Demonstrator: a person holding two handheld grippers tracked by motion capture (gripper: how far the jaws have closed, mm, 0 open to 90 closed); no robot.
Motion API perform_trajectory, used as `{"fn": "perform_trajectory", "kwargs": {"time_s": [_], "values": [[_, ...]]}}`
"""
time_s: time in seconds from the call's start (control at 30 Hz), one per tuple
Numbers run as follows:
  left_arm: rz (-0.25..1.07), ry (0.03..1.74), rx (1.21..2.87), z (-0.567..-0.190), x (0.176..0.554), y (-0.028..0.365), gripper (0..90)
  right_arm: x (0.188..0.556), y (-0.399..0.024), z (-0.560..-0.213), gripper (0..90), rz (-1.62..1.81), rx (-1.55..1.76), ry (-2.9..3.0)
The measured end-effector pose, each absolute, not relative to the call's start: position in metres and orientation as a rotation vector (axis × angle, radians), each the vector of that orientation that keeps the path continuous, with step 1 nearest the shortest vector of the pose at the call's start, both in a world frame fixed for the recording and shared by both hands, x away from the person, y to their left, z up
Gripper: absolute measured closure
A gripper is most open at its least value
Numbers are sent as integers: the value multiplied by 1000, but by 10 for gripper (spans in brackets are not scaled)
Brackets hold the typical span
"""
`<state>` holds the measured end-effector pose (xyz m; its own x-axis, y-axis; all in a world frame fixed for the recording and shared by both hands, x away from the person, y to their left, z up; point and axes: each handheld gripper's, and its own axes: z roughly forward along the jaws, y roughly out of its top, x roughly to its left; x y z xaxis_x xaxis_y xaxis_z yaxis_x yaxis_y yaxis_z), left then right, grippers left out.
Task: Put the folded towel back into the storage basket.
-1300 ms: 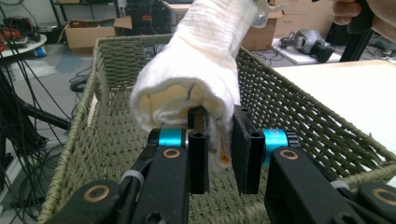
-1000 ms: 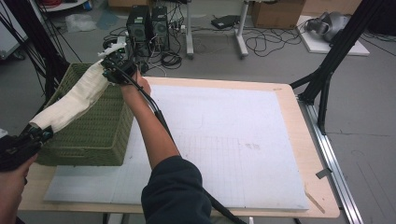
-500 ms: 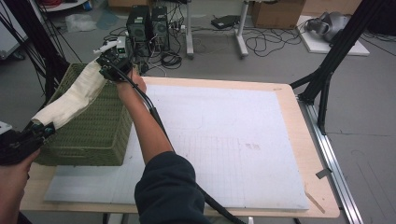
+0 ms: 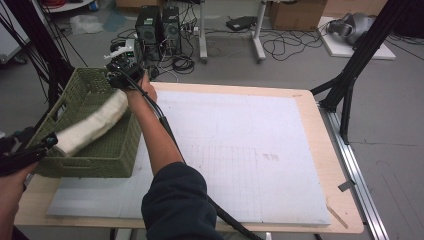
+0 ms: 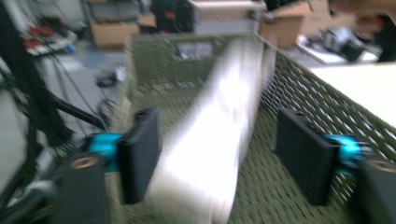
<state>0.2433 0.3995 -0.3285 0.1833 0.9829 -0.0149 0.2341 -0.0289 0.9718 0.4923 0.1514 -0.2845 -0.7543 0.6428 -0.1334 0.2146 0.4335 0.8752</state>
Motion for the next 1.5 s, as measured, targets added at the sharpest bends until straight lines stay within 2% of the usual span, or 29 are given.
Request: {"fn": "perform_trajectory", "kwargs": {"time_s": [0.3, 0.53, 0.67, 1.0, 1.5], "values": [[913, 1171, 1448, -322, 240, 394, 242, 482, 121, -271, 475, 1332, 680, 2228], [822, 1136, 1453, -324, 242, 378, 176, 474, 78, -273, 310, 1424, 688, 2253], [787, 1110, 1473, -325, 244, 368, 179, 468, 54, -273, 227, 1417, 676, 2282], [719, 1027, 1522, -325, 255, 335, 183, 450, -20, -263, 175, 1399, 668, 2289], [616, 855, 1587, -328, 276, 265, 189, 408, -159, -268, 168, 1370, 806, 2203]]}}
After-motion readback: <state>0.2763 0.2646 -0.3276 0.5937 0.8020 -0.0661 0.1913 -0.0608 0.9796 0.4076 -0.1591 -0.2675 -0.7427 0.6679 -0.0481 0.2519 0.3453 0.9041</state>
